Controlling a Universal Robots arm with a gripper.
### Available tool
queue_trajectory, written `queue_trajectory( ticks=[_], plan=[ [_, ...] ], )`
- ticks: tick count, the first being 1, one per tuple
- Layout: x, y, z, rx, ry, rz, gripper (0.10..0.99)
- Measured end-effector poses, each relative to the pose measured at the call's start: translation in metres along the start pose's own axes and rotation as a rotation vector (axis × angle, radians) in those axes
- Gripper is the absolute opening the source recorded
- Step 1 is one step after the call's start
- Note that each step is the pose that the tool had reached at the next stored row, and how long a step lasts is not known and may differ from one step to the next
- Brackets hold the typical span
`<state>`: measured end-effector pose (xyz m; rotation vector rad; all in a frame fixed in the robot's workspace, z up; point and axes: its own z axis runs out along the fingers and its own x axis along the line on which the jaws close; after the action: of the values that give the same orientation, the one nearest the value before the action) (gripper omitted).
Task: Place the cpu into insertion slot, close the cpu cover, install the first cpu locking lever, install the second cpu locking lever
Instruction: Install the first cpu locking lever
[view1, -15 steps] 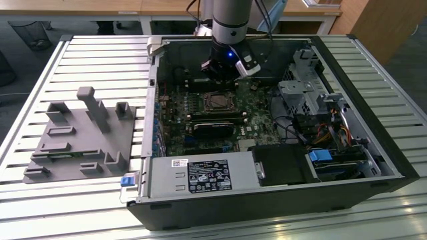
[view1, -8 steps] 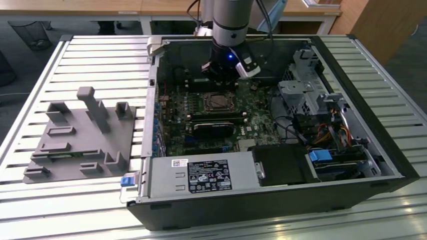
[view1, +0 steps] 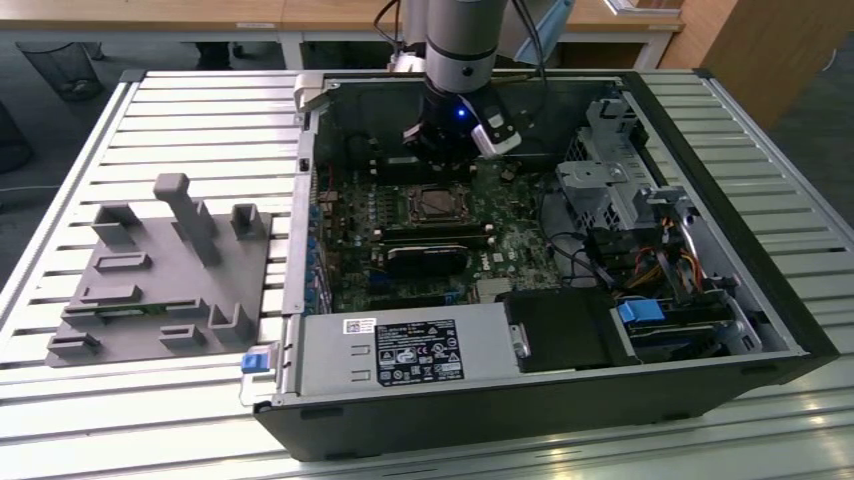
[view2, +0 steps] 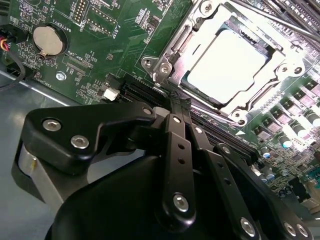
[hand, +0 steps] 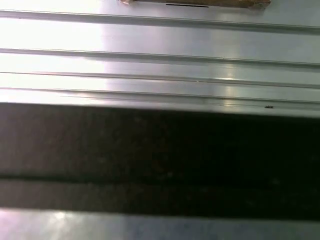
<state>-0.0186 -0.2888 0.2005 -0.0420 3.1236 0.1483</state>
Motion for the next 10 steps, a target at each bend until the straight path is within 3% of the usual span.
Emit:
queue_trajectory(
  ticks=[10],
  plan=[
    [-0.0001,0.0000,0.0001,0.004,0.0001,0.000,0.122]
  ],
)
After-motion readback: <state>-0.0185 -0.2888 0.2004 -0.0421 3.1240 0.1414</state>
